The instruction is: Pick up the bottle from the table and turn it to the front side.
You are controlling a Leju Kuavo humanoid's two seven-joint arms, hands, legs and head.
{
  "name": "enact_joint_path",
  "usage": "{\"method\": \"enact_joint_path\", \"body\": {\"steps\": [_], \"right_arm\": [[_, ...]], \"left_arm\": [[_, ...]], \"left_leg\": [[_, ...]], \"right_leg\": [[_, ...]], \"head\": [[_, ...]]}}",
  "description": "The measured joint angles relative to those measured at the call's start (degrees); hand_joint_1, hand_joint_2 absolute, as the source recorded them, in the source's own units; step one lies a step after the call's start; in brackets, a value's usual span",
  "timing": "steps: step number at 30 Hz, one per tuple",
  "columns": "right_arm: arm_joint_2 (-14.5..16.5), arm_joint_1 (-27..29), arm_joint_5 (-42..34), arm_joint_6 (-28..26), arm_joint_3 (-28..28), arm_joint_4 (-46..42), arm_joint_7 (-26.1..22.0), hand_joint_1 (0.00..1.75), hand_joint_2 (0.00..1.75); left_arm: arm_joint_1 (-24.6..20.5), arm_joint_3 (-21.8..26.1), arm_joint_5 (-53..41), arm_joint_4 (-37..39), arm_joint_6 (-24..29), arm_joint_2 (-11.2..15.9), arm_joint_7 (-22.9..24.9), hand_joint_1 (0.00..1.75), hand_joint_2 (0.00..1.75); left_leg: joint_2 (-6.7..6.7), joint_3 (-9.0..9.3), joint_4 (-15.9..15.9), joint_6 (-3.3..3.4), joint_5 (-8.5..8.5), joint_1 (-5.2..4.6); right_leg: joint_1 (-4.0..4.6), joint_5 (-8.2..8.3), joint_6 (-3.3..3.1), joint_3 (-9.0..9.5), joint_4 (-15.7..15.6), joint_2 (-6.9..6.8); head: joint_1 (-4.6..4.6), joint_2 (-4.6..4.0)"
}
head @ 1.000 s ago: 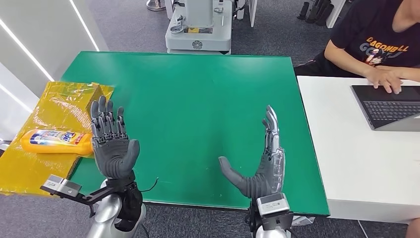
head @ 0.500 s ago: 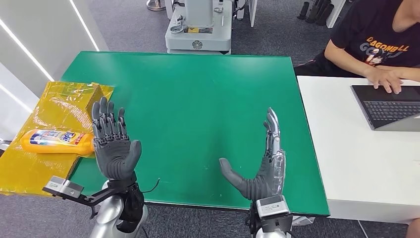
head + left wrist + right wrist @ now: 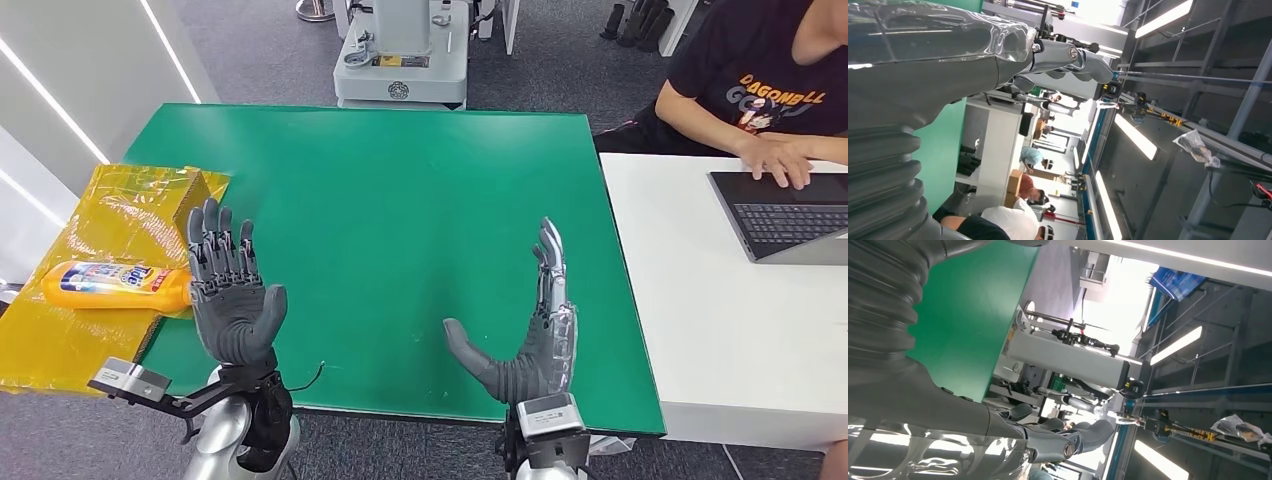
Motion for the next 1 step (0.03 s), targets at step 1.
{"method": "enact_joint_path", "body": {"steps": [1], "right_arm": [[0.0,0.0,0.0,0.0,0.0,0.0,0.0,0.00,1.75]], "left_arm": [[0.0,0.0,-0.1,0.0,0.0,0.0,0.0,0.00,1.75]], "left_leg": [[0.00,0.00,0.0,0.00,0.00,0.00]], "right_leg": [[0.00,0.00,0.00,0.00,0.0,0.00]], "head": [[0.00,0.00]]}}
